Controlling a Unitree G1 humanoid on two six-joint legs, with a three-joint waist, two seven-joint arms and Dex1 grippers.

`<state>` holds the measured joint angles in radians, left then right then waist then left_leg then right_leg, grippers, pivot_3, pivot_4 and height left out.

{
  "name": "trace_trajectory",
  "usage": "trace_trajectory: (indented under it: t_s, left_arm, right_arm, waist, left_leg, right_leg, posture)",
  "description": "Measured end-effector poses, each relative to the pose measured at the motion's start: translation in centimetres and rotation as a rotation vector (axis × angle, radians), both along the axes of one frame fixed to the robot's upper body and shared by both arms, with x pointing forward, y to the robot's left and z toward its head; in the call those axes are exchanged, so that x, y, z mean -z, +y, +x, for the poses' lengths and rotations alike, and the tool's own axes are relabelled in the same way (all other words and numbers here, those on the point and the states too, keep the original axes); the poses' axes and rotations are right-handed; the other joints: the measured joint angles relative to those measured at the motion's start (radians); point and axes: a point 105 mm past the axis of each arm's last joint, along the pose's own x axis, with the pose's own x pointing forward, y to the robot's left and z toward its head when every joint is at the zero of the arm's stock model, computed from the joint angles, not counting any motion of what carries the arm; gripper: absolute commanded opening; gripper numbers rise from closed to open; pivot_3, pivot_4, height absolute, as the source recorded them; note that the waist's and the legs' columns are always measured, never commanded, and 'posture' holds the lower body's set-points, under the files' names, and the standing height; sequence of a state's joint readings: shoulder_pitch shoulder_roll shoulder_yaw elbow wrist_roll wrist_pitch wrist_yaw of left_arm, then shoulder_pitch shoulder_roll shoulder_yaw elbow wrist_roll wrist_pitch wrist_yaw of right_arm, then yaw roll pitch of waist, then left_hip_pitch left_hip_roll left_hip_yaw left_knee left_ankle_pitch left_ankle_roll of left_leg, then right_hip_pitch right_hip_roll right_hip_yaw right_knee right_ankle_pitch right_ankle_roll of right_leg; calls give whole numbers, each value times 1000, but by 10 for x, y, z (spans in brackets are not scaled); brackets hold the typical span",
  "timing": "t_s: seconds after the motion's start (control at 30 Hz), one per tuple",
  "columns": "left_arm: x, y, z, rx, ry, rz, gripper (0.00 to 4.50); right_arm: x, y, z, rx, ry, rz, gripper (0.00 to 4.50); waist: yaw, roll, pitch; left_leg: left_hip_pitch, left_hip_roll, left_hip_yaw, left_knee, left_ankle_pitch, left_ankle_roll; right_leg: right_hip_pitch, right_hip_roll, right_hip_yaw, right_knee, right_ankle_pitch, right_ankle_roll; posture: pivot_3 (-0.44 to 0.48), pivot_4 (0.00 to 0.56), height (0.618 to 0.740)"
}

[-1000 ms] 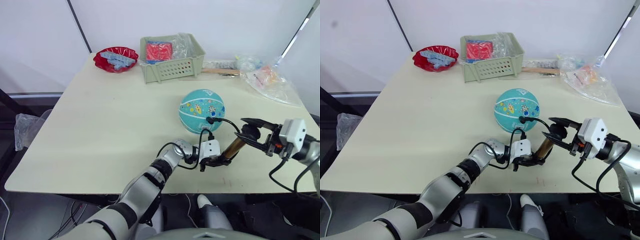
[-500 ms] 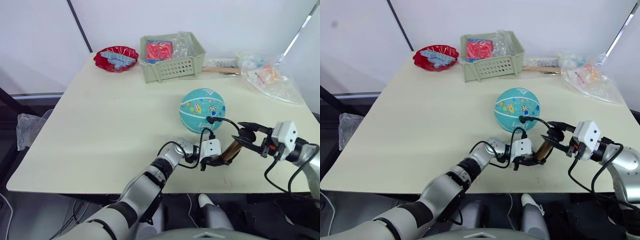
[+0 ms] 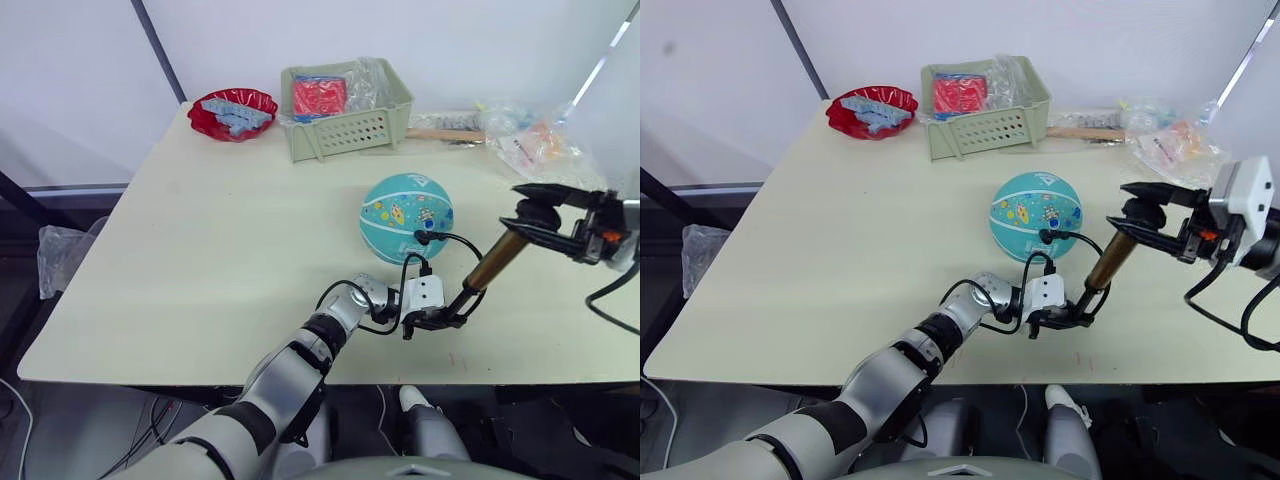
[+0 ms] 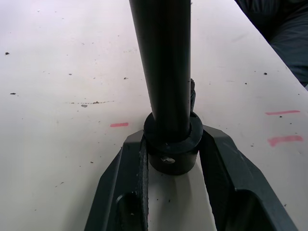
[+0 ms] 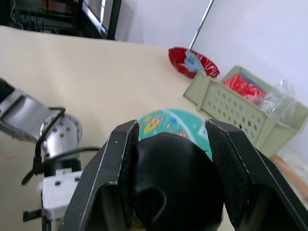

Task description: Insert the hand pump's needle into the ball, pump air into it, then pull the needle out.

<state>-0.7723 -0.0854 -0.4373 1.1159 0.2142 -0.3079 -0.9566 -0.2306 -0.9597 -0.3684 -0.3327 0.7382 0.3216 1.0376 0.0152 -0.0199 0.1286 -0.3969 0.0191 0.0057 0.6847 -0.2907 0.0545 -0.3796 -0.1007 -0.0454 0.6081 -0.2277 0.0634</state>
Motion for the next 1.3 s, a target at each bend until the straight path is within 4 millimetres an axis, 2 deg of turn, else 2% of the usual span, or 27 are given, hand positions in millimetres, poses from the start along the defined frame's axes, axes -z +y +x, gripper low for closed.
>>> trace_trajectory:
  t_s: [0.13,0.33,0.57,0.77,0.9,0.97,1.3]
  left_arm:
    - [0,0,0,1,0,0,1025]
    - [-2,-1,0,8,-4,-6,1025]
    - [-2,0,0,7,-2,-7,1025]
    - [0,1,0,0,-1,-6,1025]
    - [3,3,-1,-6,5,-1,1025]
    - [5,3,-2,-8,8,2,1025]
    - [8,5,-4,-15,15,6,1025]
  right_arm:
    - [-17,2,-2,-15,-19,-2,1705]
    - [-21,4,-1,-12,6,-3,1705]
    - [-17,0,-4,-3,-1,4,1705]
    - [-3,1,-6,2,-11,-1,1705]
    - [26,4,-5,0,33,11,1705]
    - [51,5,-6,6,58,13,1705]
    - [105,12,-5,16,77,-14,1705]
  waist:
    - [0,0,1]
    - [0,3,5]
    - [0,2,5]
    - [-1,-1,3]
    - [-1,-9,-4]
    - [-1,-13,-7]
    - [-1,-17,-17]
  left_leg:
    - [0,0,0,0,0,0]
    - [-3,0,1,0,0,0]
    - [-2,0,1,0,0,0]
    - [0,0,0,0,0,0]
    - [0,1,-1,-1,0,0]
    - [1,1,-1,-1,0,0]
    - [2,2,-4,-2,0,0]
  right_leg:
    - [0,0,0,0,0,0]
    - [-2,-2,1,0,0,0]
    - [-2,-2,1,0,0,0]
    - [0,-1,1,0,0,0]
    - [0,0,0,0,0,0]
    - [0,-1,0,0,0,0]
    - [1,1,0,0,-1,-1]
  posture:
    - [0,150,738]
    - [0,150,738]
    - [0,150,738]
    - [0,150,738]
    - [0,150,738]
    - [0,150,738]
    - [0,150,738]
